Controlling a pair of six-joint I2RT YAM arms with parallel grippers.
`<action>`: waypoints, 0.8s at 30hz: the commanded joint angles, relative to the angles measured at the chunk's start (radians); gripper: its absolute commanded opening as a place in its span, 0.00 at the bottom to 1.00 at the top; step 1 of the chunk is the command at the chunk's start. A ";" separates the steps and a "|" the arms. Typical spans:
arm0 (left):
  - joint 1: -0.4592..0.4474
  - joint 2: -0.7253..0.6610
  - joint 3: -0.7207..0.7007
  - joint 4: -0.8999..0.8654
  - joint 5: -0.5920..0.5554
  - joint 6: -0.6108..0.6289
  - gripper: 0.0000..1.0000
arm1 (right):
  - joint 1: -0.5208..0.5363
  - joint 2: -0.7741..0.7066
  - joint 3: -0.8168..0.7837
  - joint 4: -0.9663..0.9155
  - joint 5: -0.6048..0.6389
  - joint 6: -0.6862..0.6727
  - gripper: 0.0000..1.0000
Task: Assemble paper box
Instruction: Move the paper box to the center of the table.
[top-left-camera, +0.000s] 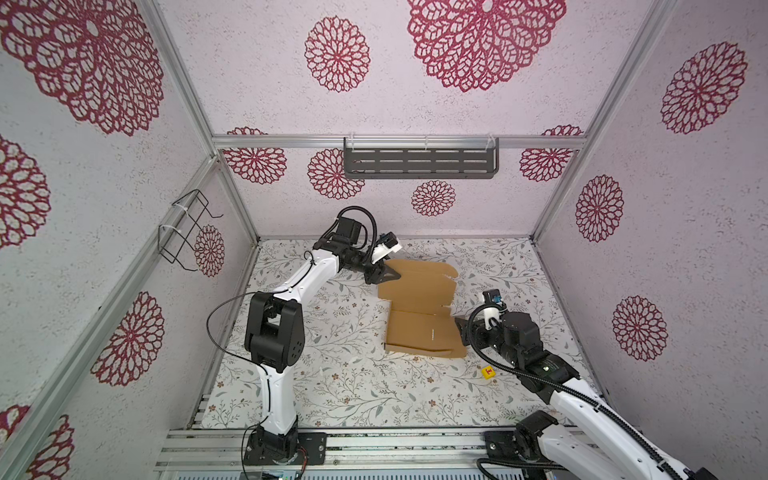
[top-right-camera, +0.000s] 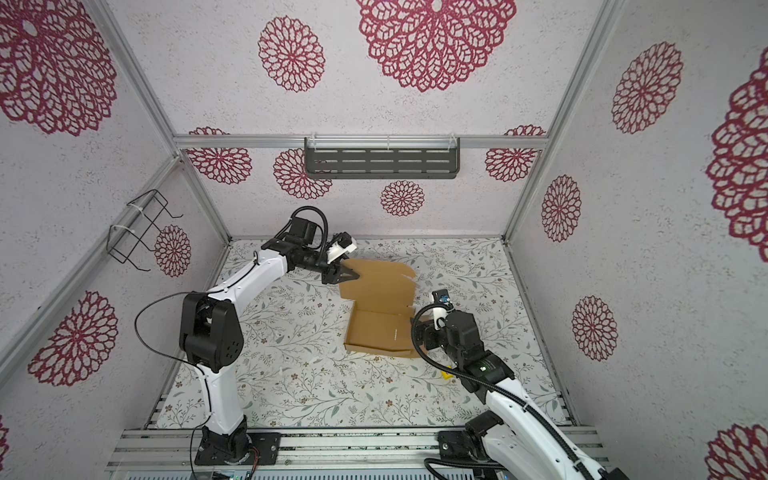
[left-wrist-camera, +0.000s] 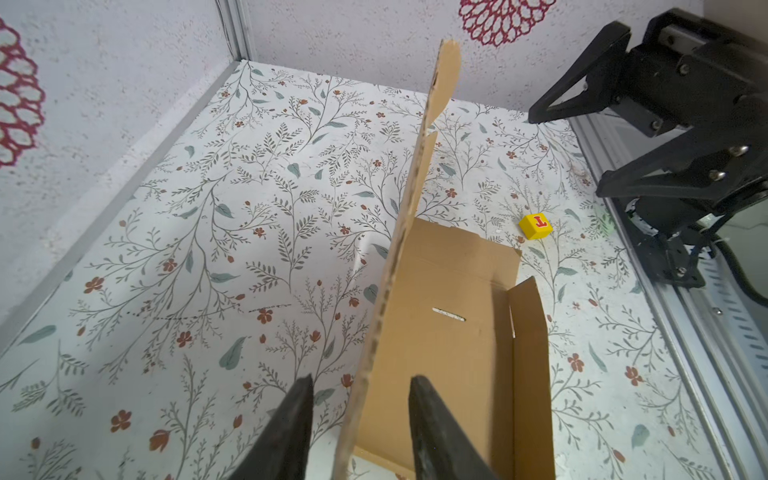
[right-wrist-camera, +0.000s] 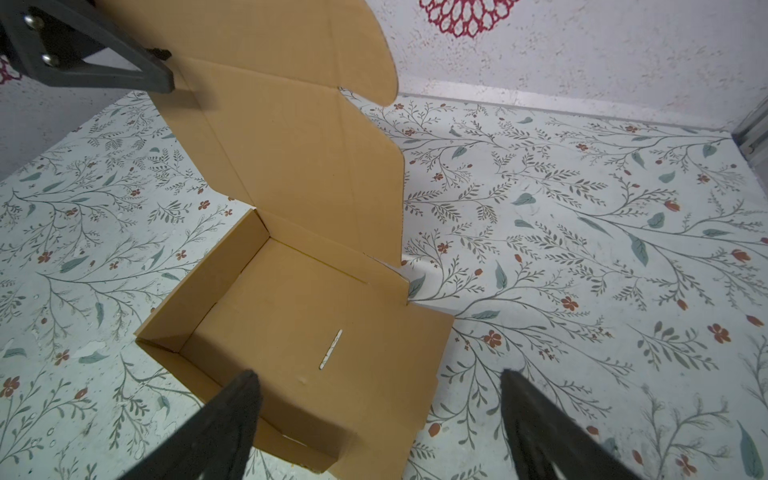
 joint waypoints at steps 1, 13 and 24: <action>0.012 -0.031 -0.001 -0.042 0.044 0.037 0.32 | -0.012 0.001 -0.005 0.057 -0.026 0.039 0.92; 0.073 -0.252 -0.206 -0.049 -0.053 0.050 0.00 | -0.113 0.126 -0.018 0.139 -0.090 0.134 0.89; 0.142 -0.433 -0.483 0.117 -0.116 -0.023 0.04 | -0.163 0.550 0.139 0.392 -0.325 0.386 0.48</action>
